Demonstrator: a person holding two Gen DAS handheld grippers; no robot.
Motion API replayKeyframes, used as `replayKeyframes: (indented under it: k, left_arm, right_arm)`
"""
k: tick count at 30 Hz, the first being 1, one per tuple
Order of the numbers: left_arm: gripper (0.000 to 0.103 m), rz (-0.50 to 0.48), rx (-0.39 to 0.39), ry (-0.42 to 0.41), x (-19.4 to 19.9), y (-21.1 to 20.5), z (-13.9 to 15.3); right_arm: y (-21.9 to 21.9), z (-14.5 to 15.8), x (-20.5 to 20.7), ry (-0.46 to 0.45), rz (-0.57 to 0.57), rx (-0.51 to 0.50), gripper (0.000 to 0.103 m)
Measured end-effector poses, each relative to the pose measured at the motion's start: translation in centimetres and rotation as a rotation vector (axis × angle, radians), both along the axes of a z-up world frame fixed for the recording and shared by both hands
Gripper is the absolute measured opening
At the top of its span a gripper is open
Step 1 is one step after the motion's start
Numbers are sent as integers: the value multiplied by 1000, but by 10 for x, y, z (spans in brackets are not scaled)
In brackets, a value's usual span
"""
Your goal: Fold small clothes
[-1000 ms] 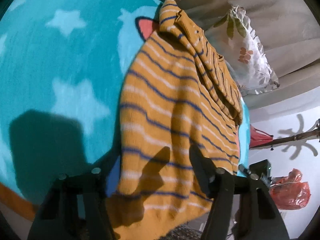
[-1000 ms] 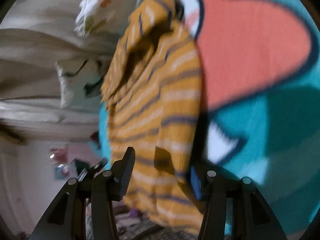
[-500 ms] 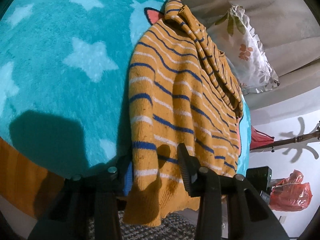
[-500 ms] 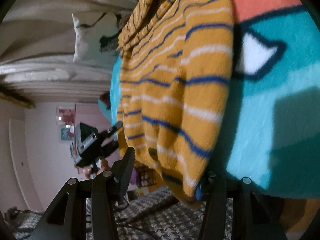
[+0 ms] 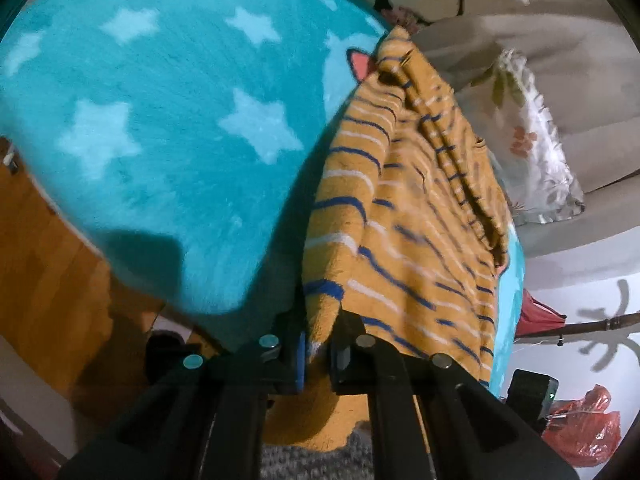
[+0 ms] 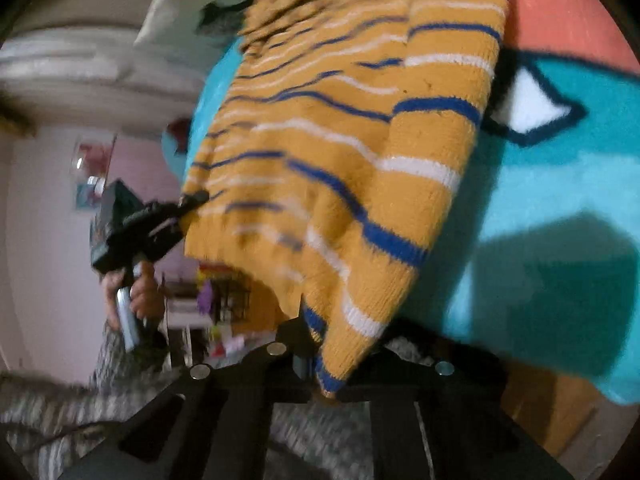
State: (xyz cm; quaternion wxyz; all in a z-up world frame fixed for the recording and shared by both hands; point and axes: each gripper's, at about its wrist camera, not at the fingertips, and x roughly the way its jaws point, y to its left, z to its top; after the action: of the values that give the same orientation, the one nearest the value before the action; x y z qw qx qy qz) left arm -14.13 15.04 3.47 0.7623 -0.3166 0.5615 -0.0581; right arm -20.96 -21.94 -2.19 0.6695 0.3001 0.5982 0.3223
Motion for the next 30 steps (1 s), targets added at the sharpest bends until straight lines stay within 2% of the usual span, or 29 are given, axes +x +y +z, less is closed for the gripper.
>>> replayKeyframes:
  k: [2,4,8,13,17,21,24,27,30]
  left_arm:
    - [7,-5,23,-5,-11,-3,10]
    - [7,-5,40,16,-15,-10,6]
    - [7,28,36,57,-9,-17,-8]
    - [7,30,60,20,-4,-17,4]
    - [7,38,62,-23,14,-19,25]
    - [7,30,55,-71,58,-23,56]
    - [7,-13,77,-123,101,-35,75]
    - [8,-65,110,-151,157,-53,78]
    - [8,-116,148,-159,213,-73,71]
  right_arm:
    - [-2,17,-9,-16,48,0,7]
    - [-5,24,-12,-21,56,1,7]
    - [-7,13,3,-21,32,19,7]
    - [-5,23,14,-70,65,12,7]
    - [-13,42,26,-105,36,62,7]
    - [-27,66,54,-155,-26,113,7]
    - [-43,86,86,-186,-124,160,7]
    - [-62,98,118,-205,-242,177,7]
    - [-83,97,158,-188,-382,197,7]
